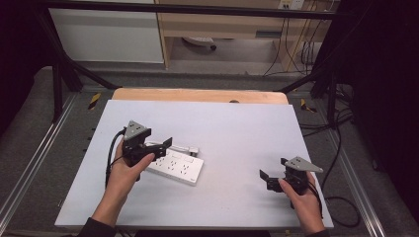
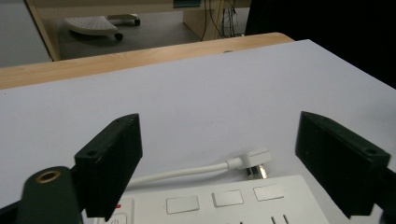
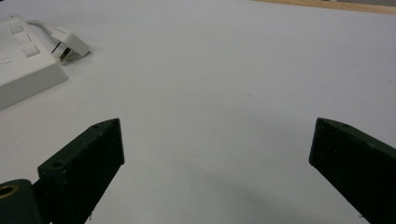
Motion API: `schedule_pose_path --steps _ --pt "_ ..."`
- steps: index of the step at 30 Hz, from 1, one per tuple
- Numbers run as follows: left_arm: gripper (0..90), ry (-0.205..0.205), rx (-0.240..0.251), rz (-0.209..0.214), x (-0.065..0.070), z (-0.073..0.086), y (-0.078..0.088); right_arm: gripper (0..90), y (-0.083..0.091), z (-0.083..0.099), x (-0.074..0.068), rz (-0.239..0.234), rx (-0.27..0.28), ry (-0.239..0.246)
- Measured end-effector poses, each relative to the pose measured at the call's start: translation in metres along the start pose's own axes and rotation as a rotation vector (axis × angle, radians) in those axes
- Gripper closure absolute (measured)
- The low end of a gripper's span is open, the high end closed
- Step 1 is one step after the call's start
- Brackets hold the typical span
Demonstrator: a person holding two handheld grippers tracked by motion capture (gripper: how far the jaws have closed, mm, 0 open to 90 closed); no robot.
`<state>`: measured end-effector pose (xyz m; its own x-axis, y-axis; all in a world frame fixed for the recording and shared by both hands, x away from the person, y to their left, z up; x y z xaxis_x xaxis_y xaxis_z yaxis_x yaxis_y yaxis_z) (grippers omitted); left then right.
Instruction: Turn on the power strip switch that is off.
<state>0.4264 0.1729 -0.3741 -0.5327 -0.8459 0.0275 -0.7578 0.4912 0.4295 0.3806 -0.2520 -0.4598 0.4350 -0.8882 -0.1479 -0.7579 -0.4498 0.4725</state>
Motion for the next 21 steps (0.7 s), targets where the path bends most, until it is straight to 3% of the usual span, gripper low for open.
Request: schedule_pose_path --steps 21 --pt "7.5 0.014 -0.049 -0.015 -0.009 0.012 -0.011 3.1 -0.001 0.001 0.000 -0.002 -0.010 -0.003"
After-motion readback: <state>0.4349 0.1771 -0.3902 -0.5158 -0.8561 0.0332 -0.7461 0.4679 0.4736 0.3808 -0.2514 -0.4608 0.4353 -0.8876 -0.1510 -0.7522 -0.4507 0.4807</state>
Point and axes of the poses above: each handheld gripper's, and its own axes: y roughly backward along the jaws, z roughly out of its underside, x roughly to its right, the point moved 4 cm from there along -y, roughly forward along the jaws, and after that the axes turned 5 degrees about -y, right-handed, at the moved point
